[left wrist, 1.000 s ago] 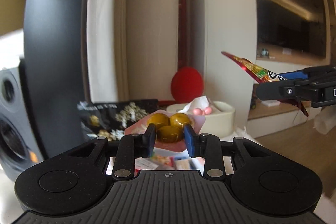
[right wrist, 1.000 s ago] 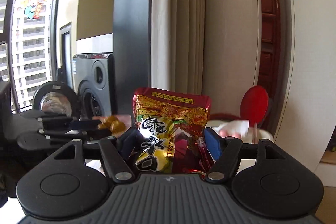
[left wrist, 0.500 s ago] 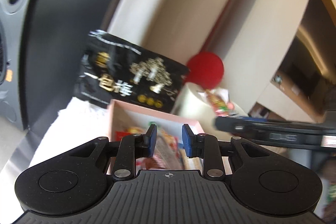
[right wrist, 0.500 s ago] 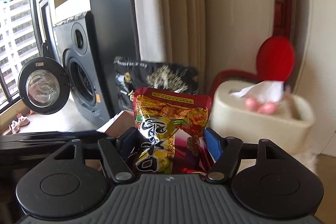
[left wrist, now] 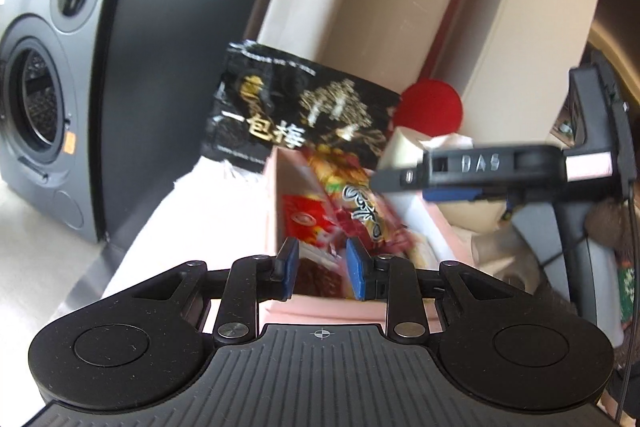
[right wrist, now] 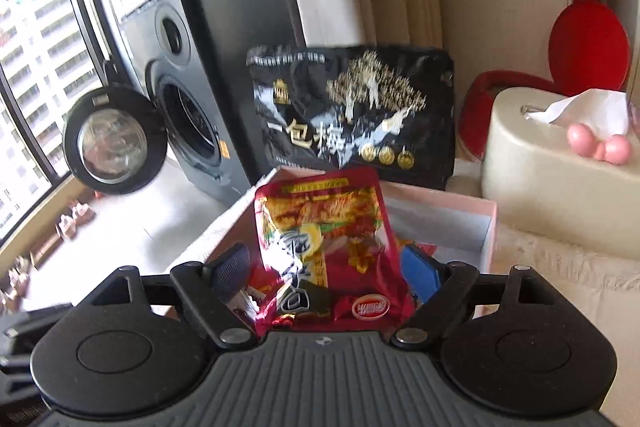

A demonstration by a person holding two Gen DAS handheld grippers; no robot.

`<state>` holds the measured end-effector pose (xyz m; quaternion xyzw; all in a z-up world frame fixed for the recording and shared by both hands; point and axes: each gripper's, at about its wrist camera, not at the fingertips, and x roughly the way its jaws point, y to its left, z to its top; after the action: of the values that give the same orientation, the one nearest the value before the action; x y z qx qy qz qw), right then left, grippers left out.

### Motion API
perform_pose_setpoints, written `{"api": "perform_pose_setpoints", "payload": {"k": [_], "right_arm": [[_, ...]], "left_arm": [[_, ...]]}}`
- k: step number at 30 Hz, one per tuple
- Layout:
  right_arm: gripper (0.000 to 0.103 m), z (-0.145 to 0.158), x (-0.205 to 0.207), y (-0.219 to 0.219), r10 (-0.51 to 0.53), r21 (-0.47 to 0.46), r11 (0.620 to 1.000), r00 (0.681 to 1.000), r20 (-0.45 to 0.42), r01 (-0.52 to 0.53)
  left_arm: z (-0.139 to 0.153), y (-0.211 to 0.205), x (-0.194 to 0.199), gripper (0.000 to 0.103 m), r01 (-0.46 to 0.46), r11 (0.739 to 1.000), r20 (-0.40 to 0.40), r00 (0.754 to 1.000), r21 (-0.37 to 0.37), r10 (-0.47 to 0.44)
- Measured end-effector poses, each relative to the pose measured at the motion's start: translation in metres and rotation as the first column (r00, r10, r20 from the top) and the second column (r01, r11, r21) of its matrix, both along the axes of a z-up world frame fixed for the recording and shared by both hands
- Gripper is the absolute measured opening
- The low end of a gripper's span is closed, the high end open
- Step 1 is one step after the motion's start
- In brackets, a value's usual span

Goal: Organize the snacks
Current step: 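Lower the candy tray and red snack bag into the pink box, opening both grippers, then withdraw both open grippers from the pink box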

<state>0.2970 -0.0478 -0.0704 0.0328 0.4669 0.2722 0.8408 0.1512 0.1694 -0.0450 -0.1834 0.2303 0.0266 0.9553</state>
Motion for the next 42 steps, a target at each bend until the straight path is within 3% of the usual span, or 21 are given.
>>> {"api": "perform_pose_setpoints", "payload": {"k": [4,5,6,7,9,12,16,18,20,23,27,31,33,38,42], "right_arm": [[0.082,0.014,-0.004,-0.001,-0.054,0.005,0.999,0.991,0.118,0.054],[0.080,0.014,-0.001,0.003,-0.062,0.006,0.998,0.988,0.142,0.062],[0.071,0.012,0.004,0.010,-0.054,0.002,0.999,0.988,0.146,0.054],[0.061,0.006,0.011,0.018,-0.033,-0.007,0.999,0.990,0.135,0.034],[0.054,-0.009,0.025,0.032,-0.005,-0.027,1.000,0.997,0.082,0.008],[0.052,-0.036,0.034,0.035,0.001,-0.042,0.999,0.999,-0.046,-0.002],[0.052,-0.046,0.023,0.017,-0.021,-0.107,0.994,1.000,-0.019,0.019],[0.052,-0.043,0.020,0.001,-0.034,-0.044,0.999,0.999,-0.024,0.033],[0.053,-0.035,0.015,-0.015,-0.058,0.022,0.998,0.998,-0.036,0.059],[0.063,-0.011,-0.007,-0.038,-0.092,0.087,0.992,0.996,0.007,0.091],[0.081,0.022,-0.061,-0.061,-0.160,0.025,0.987,0.974,0.158,0.158],[0.088,0.042,-0.124,-0.083,-0.207,-0.012,0.976,0.938,0.279,0.219],[0.088,0.046,-0.150,-0.095,-0.225,-0.015,0.971,0.937,0.268,0.238],[0.089,0.039,-0.206,-0.112,-0.269,0.016,0.963,0.955,0.123,0.270],[0.089,0.039,-0.246,-0.104,-0.239,-0.012,0.970,0.960,0.142,0.244]], "left_arm": [[0.003,-0.009,-0.002,0.030,0.016,1.000,-0.005,1.000,0.003,-0.016],[0.004,-0.010,0.000,0.030,0.017,1.000,-0.008,1.000,0.005,-0.017],[0.005,-0.011,0.001,0.030,0.018,1.000,-0.009,1.000,0.009,-0.018],[0.006,-0.012,0.001,0.030,0.017,1.000,-0.009,1.000,0.014,-0.016],[0.007,-0.010,0.001,0.030,0.009,1.000,-0.003,1.000,0.020,-0.009],[0.006,-0.003,-0.004,0.030,-0.012,1.000,-0.003,1.000,0.020,0.012],[-0.003,0.002,-0.005,0.030,-0.057,0.998,-0.030,0.998,0.015,0.057],[-0.005,0.000,-0.005,0.030,-0.075,0.997,-0.025,0.997,0.007,0.075],[-0.003,-0.005,-0.009,0.030,-0.071,0.997,-0.008,0.997,0.014,0.071],[0.003,-0.015,-0.022,0.030,-0.060,0.996,0.023,0.998,0.060,0.059],[0.008,-0.037,-0.045,0.030,-0.049,0.990,0.045,0.998,0.132,0.044],[0.009,-0.063,-0.069,0.028,-0.038,0.984,0.020,0.999,0.171,0.035],[0.010,-0.076,-0.081,0.020,-0.021,0.982,-0.006,1.000,0.190,0.023],[0.012,-0.112,-0.114,0.019,-0.002,0.973,-0.037,0.999,0.232,0.011],[0.015,-0.136,-0.132,0.019,0.023,0.957,-0.031,0.999,0.288,-0.014]]}}
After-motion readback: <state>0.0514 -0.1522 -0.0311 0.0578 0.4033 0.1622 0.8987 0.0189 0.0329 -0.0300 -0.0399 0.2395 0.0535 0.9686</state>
